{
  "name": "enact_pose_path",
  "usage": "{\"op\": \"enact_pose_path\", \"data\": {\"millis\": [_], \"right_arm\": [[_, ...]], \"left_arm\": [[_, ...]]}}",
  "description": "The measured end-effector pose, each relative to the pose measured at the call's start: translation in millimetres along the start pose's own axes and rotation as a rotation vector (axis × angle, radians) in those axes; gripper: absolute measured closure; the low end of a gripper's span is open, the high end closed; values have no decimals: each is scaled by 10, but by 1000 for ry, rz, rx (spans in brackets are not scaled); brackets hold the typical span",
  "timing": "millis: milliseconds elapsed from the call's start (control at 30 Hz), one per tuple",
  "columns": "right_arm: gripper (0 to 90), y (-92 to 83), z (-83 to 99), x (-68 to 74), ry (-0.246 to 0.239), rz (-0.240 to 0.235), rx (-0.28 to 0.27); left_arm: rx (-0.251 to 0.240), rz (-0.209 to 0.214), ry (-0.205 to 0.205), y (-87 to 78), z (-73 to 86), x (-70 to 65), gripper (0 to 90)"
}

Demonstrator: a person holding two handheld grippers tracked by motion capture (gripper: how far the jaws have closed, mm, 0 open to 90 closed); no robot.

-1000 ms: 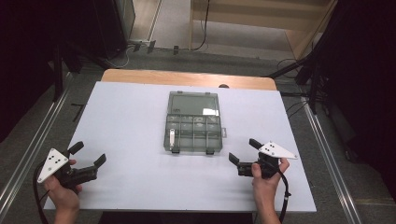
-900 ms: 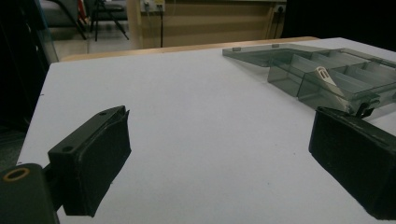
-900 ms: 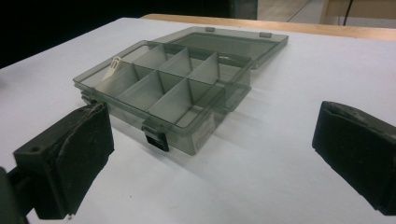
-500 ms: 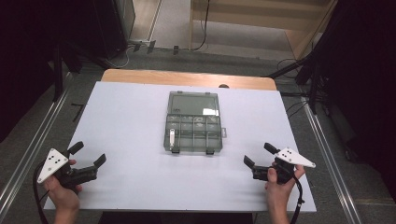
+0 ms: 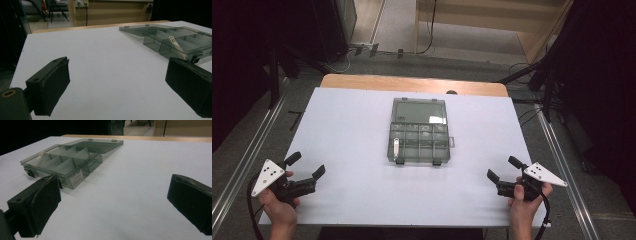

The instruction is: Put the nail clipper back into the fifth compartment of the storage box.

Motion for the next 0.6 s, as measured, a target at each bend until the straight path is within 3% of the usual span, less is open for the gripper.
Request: {"op": "enact_pose_path", "data": {"millis": [300,600], "right_arm": [[0,-127,52,-162,25,30,-24],[0,-148,47,-201,49,30,-48]], "left_arm": [[1,-1,-1,2,0,0,48],[1,-2,-1,0,0,0,48]]}}
Point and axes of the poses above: each handheld gripper's, and its own axes: y roughly forward along the jaws, z roughly out of its underside, x roughly to its left, the point moved 3 cm from there along y, roughly forward along the jaws, and after that the axes turned 8 degrees about -x, right-handed, at the moved point
